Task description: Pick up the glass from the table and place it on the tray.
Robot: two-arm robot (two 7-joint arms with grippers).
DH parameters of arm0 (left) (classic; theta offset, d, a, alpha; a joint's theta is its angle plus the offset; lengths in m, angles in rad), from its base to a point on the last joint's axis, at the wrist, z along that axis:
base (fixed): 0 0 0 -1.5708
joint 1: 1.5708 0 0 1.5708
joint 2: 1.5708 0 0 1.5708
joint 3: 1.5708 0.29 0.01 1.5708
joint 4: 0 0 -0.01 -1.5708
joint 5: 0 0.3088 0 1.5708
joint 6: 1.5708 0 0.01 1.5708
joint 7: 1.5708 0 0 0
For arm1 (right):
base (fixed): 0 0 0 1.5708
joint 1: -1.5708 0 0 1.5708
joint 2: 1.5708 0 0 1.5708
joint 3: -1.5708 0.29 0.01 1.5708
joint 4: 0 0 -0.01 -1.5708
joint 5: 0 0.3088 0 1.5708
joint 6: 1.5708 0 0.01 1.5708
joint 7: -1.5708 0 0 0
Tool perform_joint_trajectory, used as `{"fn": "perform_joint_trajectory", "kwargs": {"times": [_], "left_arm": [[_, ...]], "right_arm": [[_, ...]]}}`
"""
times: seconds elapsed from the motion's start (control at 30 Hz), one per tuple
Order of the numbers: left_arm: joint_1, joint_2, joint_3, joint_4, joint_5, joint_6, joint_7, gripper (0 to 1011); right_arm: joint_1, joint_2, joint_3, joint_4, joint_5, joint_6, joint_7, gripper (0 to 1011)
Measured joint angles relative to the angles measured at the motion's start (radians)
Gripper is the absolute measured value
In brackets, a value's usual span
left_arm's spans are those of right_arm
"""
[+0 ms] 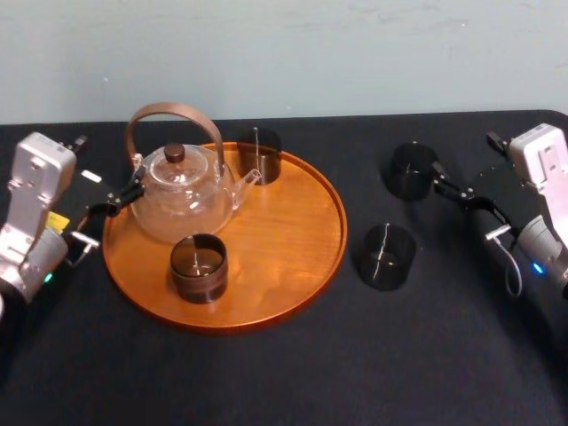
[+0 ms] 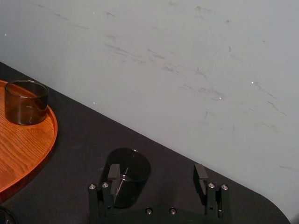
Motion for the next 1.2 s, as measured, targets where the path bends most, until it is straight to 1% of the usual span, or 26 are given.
{"fn": "perform_joint_trajectory", "kwargs": {"times": [0.37, 0.53, 0.63, 0.73, 0.77, 0.83, 0.87, 0.9, 0.93, 1.0, 1.1, 1.2], "left_arm": [[0.0, 0.0, 0.0, 0.0, 0.0, 0.0, 0.0, 1010], [0.0, 0.0, 0.0, 0.0, 0.0, 0.0, 0.0, 1009], [0.0, 0.0, 0.0, 0.0, 0.0, 0.0, 0.0, 1010], [0.0, 0.0, 0.0, 0.0, 0.0, 0.0, 0.0, 1010], [0.0, 0.0, 0.0, 0.0, 0.0, 0.0, 0.0, 1009], [0.0, 0.0, 0.0, 0.0, 0.0, 0.0, 0.0, 1010], [0.0, 0.0, 0.0, 0.0, 0.0, 0.0, 0.0, 1010], [0.0, 0.0, 0.0, 0.0, 0.0, 0.0, 0.0, 1010], [0.0, 0.0, 0.0, 0.0, 0.0, 0.0, 0.0, 1010], [0.0, 0.0, 0.0, 0.0, 0.0, 0.0, 0.0, 1010], [0.0, 0.0, 0.0, 0.0, 0.0, 0.0, 0.0, 1009], [0.0, 0.0, 0.0, 0.0, 0.0, 0.0, 0.0, 1010]], "right_arm": [[0.0, 0.0, 0.0, 0.0, 0.0, 0.0, 0.0, 1003], [-0.026, 0.015, 0.013, -0.027, 0.001, -0.002, 0.024, 1003], [-0.053, 0.03, 0.025, -0.057, 0.0, -0.01, 0.033, 1003], [-0.091, 0.048, 0.036, -0.106, -0.004, -0.013, 0.035, 1002], [-0.116, 0.059, 0.041, -0.136, -0.008, -0.015, 0.035, 1002], [-0.139, 0.068, 0.045, -0.163, -0.01, -0.016, 0.035, 1002], [-0.164, 0.077, 0.05, -0.193, -0.012, -0.016, 0.034, 1002], [-0.164, 0.077, 0.05, -0.193, -0.012, -0.016, 0.034, 1002], [-0.189, 0.085, 0.054, -0.221, -0.014, -0.017, 0.034, 1002], [-0.223, 0.094, 0.06, -0.256, -0.013, -0.022, 0.035, 1002], [-0.261, 0.1, 0.065, -0.292, -0.013, -0.028, 0.04, 1002], [-0.287, 0.101, 0.067, -0.314, -0.012, -0.035, 0.049, 1002]]}}
